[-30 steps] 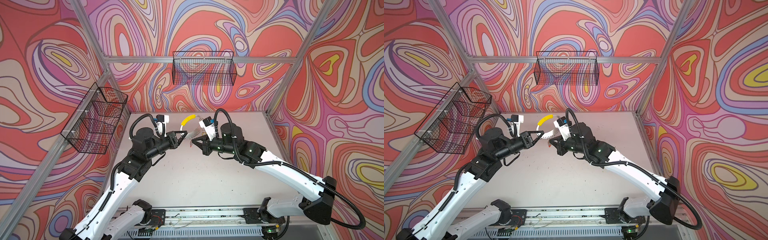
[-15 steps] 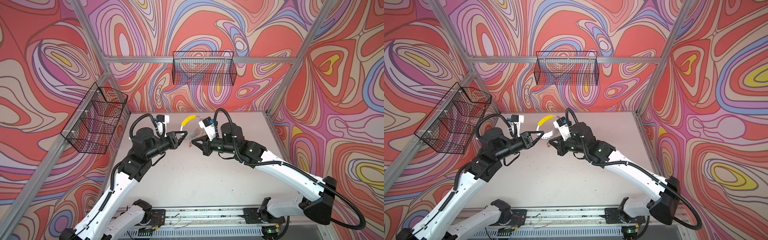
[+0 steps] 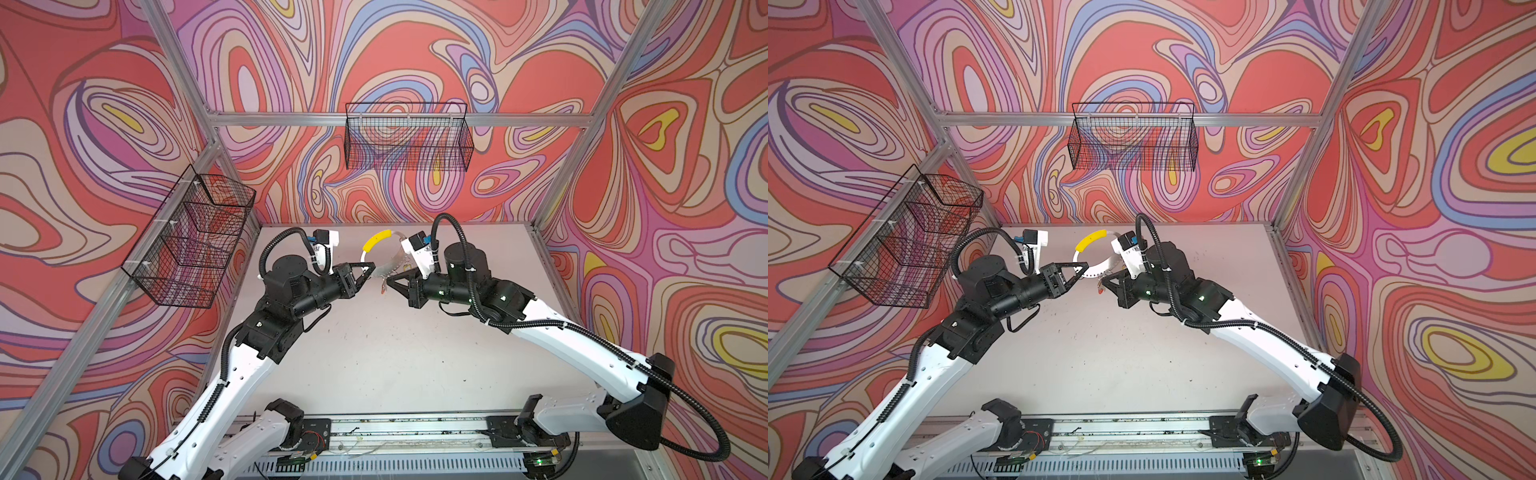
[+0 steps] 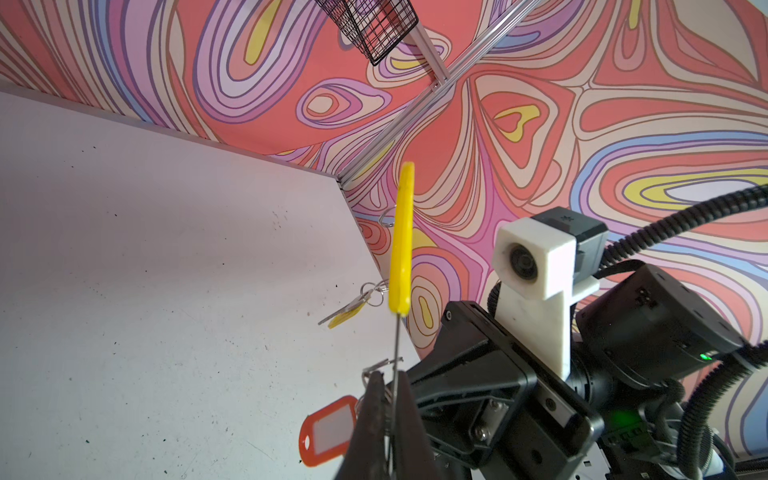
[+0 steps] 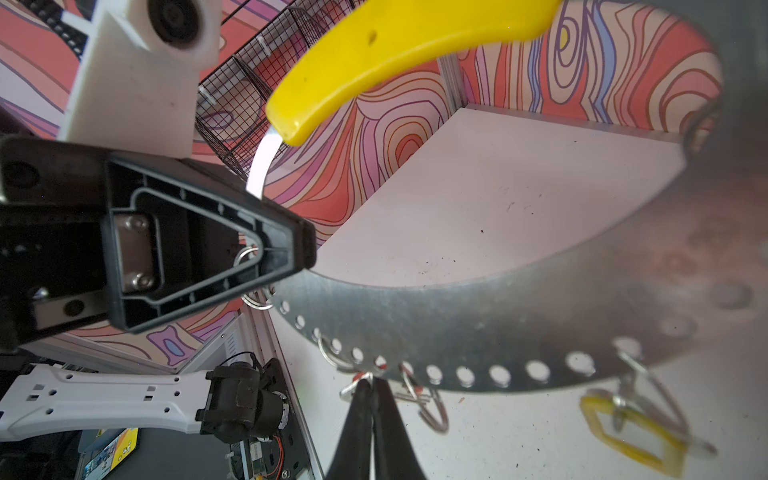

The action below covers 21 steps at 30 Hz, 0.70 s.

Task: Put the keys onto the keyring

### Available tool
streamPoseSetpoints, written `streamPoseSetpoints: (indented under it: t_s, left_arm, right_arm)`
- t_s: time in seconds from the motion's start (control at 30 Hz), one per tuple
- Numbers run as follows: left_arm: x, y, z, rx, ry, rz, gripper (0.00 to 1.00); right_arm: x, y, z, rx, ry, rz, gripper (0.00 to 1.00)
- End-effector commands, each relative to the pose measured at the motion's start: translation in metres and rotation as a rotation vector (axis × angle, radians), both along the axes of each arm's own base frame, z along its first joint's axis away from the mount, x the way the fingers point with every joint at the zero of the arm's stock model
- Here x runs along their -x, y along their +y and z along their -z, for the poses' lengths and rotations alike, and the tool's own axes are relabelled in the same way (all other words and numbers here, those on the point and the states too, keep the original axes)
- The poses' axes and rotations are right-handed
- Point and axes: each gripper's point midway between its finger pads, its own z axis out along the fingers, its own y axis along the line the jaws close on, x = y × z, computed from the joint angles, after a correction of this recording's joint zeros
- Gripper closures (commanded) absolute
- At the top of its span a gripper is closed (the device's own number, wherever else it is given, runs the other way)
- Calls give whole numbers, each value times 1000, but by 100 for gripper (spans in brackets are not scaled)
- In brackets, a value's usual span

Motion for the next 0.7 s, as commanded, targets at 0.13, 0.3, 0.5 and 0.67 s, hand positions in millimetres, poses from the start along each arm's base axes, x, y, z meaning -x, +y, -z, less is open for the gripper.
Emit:
streamPoseSetpoints:
  t_s: [0.13,0.3,0.5,0.67]
  left_arm:
    - [6,-2,-31,87,-53,21,100]
    - [6,-3,-38,127,-46,24,100]
    - [7,-1,-43,145,-47,12,100]
    - [3,1,-43,180,-30,-9,100]
  right_arm:
    - [3,8,11,-35,44,-53,100]
    - [2,8,15,-45,57,-57,100]
    - [3,12,20,-66,81,-76,100]
    - [8,14,18,-101,73,-101,100]
